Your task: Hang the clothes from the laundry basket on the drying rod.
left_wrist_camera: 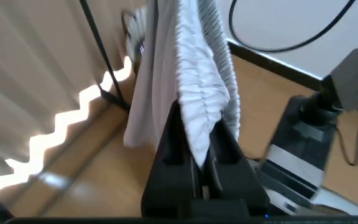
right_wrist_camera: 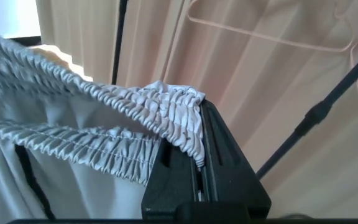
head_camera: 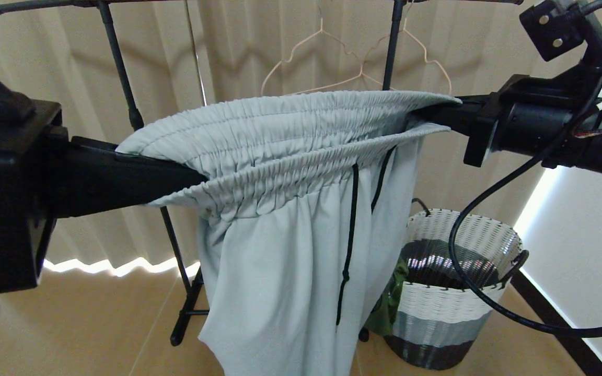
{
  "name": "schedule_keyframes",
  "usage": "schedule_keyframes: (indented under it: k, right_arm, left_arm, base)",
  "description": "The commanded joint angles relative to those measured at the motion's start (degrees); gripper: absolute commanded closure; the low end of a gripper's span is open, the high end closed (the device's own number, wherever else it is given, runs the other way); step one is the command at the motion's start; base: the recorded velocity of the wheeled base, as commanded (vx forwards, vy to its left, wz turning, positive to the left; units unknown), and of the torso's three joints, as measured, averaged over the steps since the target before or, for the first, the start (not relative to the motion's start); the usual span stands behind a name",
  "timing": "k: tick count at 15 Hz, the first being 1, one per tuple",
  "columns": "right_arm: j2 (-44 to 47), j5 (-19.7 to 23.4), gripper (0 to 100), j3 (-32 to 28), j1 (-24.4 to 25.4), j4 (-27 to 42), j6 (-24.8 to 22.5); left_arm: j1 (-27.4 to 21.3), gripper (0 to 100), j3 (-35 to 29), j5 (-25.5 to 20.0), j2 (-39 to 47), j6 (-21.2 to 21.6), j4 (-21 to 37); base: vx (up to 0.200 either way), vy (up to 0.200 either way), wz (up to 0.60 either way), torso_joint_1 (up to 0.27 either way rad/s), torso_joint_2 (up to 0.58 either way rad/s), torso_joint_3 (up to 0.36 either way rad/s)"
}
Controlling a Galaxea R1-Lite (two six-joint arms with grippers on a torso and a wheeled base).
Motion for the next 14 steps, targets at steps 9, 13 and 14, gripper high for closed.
schedule_keyframes:
  k: [9,13,14]
  right_arm:
    - [-6.75,-6.40,100,2.80,-0.60,6.56,-0.10]
    - [-6.84,-6.40,100,2.45,-0.60,6.29,-0.10]
    - [-6.84,-6.40,100,2.45,-0.60,6.29,-0.10]
  left_arm:
    - [1.67,100,3.54,25.41,14.74,2.58,-24.53]
    - [1.94,100,3.10,25.32,14.39,2.58,-24.88]
    - [1.94,100,2.92,25.32,14.30,2.58,-24.97]
  base:
    - [0.000,0.000,0.00,0.000,0.00,0.000]
    - [0.000,0.000,0.00,0.000,0.00,0.000]
    - [0.000,0.000,0.00,0.000,0.00,0.000]
